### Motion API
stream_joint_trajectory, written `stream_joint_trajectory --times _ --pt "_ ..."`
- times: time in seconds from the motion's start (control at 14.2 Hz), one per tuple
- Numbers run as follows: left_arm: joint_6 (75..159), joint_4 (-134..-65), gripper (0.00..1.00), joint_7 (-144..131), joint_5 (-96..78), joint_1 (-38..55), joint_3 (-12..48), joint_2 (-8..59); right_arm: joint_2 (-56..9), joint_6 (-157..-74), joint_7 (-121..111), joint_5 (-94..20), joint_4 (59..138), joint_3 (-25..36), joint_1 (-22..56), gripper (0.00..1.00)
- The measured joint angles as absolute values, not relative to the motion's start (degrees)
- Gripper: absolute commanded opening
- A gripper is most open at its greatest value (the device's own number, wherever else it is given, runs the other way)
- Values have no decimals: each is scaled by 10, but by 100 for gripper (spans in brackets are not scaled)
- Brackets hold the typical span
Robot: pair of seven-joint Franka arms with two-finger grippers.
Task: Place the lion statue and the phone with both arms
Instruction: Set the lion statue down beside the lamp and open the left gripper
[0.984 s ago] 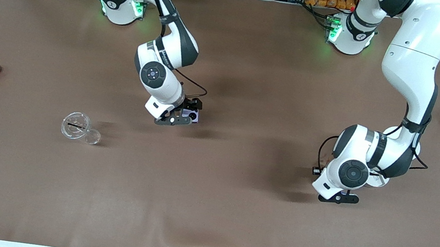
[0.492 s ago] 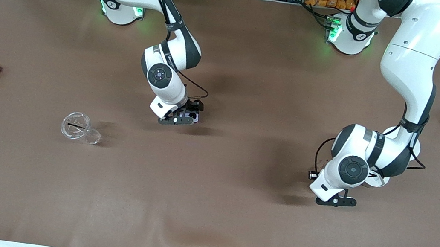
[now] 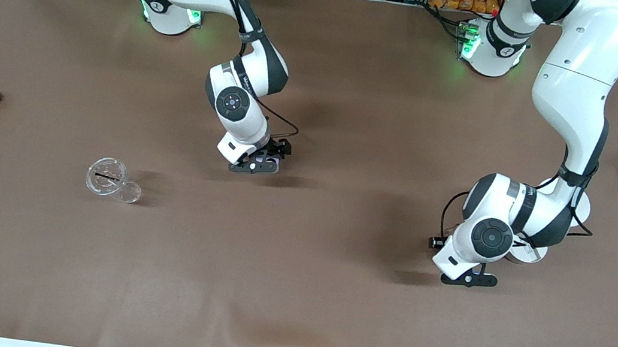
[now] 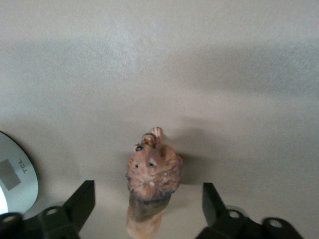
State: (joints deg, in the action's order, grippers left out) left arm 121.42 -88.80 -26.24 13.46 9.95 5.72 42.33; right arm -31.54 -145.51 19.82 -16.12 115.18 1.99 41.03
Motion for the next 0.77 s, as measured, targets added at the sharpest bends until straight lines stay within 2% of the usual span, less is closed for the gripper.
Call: stream_joint_trajectory --times 0.28,0.35,0.42,0.49,0.56,0.77 --pt "1215 -874 100 -262 135 96 57 380 -322 -1460 198 -161 1152 21 415 100" --pt "1206 -871 100 -262 135 96 58 359 -322 -1462 198 -161 1152 21 415 84" --pt "1185 -869 100 -262 135 95 58 334 -322 -1463 198 -161 1152 21 415 24" --pt "1157 -869 100 -260 135 94 58 309 -322 -1463 198 -161 1153 22 415 18" --pt "1131 -869 100 -258 135 93 57 285 -321 -1461 204 -161 1153 23 415 1" --pt "1095 -869 100 -242 114 79 57 225 -321 -1461 227 -161 1151 23 416 0"
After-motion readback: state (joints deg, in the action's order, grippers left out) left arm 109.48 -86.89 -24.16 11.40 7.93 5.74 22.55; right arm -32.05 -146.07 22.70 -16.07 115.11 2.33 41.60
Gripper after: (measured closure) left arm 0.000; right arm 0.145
